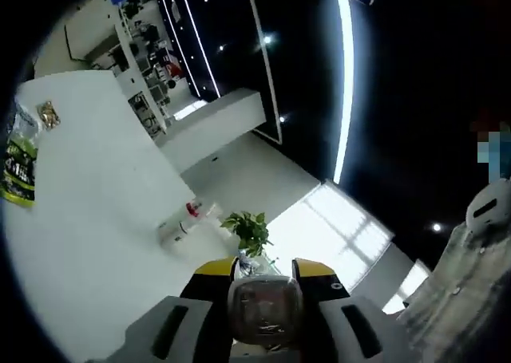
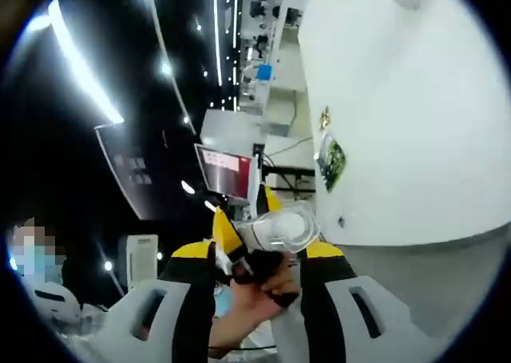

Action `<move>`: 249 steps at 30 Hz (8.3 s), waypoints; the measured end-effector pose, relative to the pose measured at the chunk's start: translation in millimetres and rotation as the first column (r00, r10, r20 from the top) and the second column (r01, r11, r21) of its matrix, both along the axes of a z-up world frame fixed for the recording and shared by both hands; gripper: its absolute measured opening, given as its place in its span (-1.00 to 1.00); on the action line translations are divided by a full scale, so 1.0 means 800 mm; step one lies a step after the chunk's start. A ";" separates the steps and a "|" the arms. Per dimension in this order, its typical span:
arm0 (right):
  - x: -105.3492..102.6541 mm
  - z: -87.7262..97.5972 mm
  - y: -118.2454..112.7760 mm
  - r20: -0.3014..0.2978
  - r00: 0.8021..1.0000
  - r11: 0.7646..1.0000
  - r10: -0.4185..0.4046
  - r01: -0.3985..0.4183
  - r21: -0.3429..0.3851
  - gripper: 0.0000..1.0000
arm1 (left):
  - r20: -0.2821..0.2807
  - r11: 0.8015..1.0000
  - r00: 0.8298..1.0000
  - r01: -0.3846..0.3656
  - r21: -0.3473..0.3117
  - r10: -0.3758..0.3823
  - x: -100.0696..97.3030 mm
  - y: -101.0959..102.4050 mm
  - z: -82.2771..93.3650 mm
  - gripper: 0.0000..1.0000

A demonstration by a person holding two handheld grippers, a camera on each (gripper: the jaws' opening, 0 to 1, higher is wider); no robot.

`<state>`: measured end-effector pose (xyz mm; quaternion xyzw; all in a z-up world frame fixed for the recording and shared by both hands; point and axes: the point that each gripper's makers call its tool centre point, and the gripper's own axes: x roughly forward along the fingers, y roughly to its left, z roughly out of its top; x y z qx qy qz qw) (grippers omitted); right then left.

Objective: Arrange the skincare products in the storage area until every visible bottle or jar stands upright without overlapping.

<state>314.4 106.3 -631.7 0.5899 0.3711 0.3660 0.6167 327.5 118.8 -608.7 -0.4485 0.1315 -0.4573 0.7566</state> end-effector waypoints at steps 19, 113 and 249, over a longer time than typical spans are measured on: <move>0.022 -0.006 -0.032 0.020 0.997 0.996 -0.078 0.079 -0.045 -0.59 | 0.160 0.957 0.974 0.111 0.268 -0.158 -0.025 -0.037 -0.023 -0.46; -0.006 0.021 -0.016 0.274 0.952 0.970 0.132 -0.067 -0.234 -0.59 | 0.181 0.753 0.953 0.068 0.654 -0.243 -0.059 -0.043 -0.050 -0.47; 0.014 -0.060 -0.064 0.436 0.842 0.698 0.318 0.104 -0.709 -0.58 | 0.227 0.615 0.965 -0.098 0.782 -0.134 -0.046 -0.033 -0.087 -0.32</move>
